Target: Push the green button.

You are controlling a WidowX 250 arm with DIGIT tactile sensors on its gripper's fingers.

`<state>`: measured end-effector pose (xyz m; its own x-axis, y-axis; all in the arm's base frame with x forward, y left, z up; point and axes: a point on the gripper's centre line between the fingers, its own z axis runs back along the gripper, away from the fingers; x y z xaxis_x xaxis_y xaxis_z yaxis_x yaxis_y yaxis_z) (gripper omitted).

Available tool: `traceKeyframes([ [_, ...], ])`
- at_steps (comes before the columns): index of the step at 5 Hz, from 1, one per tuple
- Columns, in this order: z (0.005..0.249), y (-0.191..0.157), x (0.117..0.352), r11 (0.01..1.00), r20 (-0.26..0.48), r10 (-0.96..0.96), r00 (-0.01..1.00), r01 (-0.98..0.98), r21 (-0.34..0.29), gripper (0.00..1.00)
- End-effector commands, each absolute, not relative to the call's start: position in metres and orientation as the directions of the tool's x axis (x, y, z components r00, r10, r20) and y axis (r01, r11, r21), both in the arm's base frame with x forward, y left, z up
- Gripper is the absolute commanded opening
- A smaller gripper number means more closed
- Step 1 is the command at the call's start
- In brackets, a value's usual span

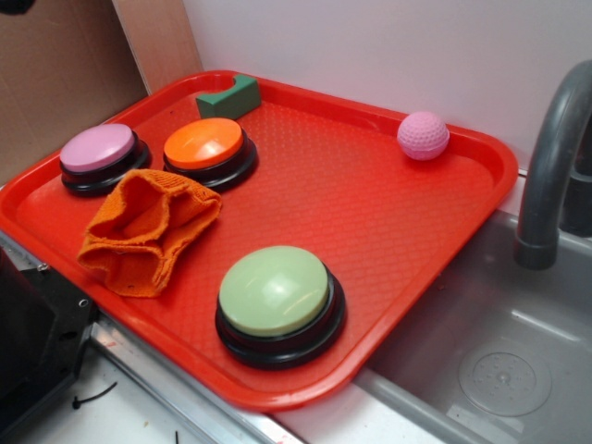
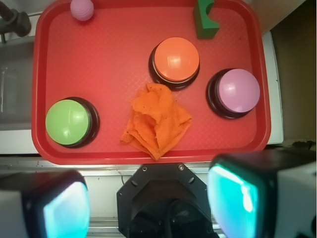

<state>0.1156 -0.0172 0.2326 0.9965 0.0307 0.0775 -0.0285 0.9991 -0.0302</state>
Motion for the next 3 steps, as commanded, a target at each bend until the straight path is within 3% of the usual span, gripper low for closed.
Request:
traceKeyframes([
  [1, 0.233, -0.017, 0.116, 0.999, 0.077, 0.031, 0.997, -0.028, -0.03, 1.0],
  [2, 0.19, -0.067, 0.154, 0.974, 0.012, -0.223, 0.975, 0.223, 0.049, 1.0],
  [3, 0.14, -0.124, 0.167, 0.886, -0.005, -0.458, 0.889, 0.457, 0.082, 1.0],
])
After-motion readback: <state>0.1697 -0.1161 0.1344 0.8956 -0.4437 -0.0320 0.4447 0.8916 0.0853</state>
